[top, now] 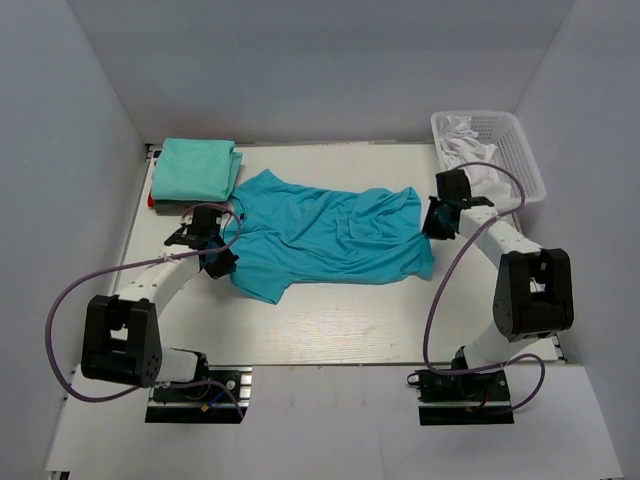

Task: Fold and stack the t-shirts
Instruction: Flatten out the tshirt

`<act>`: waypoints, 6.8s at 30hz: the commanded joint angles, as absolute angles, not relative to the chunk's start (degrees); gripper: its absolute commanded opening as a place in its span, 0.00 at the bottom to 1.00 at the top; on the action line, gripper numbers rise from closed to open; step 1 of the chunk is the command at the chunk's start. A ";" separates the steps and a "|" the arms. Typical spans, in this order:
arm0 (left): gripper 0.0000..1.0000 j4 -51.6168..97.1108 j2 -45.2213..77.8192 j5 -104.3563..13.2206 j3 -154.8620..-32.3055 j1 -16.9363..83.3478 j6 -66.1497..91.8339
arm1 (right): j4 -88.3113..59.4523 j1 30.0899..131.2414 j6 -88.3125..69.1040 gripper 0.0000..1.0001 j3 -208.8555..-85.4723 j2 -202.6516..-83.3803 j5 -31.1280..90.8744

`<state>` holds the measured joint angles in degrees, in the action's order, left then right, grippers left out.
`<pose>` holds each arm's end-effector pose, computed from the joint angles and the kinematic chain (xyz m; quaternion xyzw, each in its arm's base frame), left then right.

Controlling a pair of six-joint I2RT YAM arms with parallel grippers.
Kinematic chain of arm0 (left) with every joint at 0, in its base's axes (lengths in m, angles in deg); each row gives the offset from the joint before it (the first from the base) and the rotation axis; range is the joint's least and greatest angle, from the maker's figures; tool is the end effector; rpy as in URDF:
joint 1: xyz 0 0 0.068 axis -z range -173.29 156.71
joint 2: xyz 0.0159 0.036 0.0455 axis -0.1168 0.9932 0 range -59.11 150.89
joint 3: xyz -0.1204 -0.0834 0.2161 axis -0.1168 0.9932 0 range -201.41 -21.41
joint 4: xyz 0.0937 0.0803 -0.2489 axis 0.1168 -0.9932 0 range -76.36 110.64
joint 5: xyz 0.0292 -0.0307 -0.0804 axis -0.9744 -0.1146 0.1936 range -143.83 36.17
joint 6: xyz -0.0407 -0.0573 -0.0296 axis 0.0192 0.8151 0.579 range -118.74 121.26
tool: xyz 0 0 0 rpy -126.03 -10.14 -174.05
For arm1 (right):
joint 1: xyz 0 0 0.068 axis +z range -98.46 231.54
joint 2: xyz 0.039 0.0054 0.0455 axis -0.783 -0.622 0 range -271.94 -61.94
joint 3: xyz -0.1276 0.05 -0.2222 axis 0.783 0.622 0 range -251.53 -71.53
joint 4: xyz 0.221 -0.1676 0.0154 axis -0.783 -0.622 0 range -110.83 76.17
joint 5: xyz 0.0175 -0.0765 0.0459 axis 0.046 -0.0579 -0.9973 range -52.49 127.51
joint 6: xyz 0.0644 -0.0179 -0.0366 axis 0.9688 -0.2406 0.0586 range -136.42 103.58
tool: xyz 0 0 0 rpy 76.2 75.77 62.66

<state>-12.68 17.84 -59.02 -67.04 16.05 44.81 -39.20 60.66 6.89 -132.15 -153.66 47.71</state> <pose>0.2750 -0.0393 0.1487 -0.2961 0.9286 -0.0581 0.2160 0.3566 0.0457 0.1664 0.1432 0.9432 -0.0015 0.2996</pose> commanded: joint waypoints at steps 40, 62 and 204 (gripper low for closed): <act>0.00 -8.27 25.79 -57.08 -68.69 16.11 43.89 | -49.96 60.68 1.43 0.00 -157.84 -145.06 14.40; 0.00 -14.95 42.76 -61.48 -83.99 16.11 42.83 | -44.68 60.42 -13.08 0.84 -196.16 -192.20 30.93; 0.00 -25.50 -18.50 -54.71 -119.95 16.11 34.92 | -56.47 62.00 -4.30 0.00 -157.50 -97.09 47.18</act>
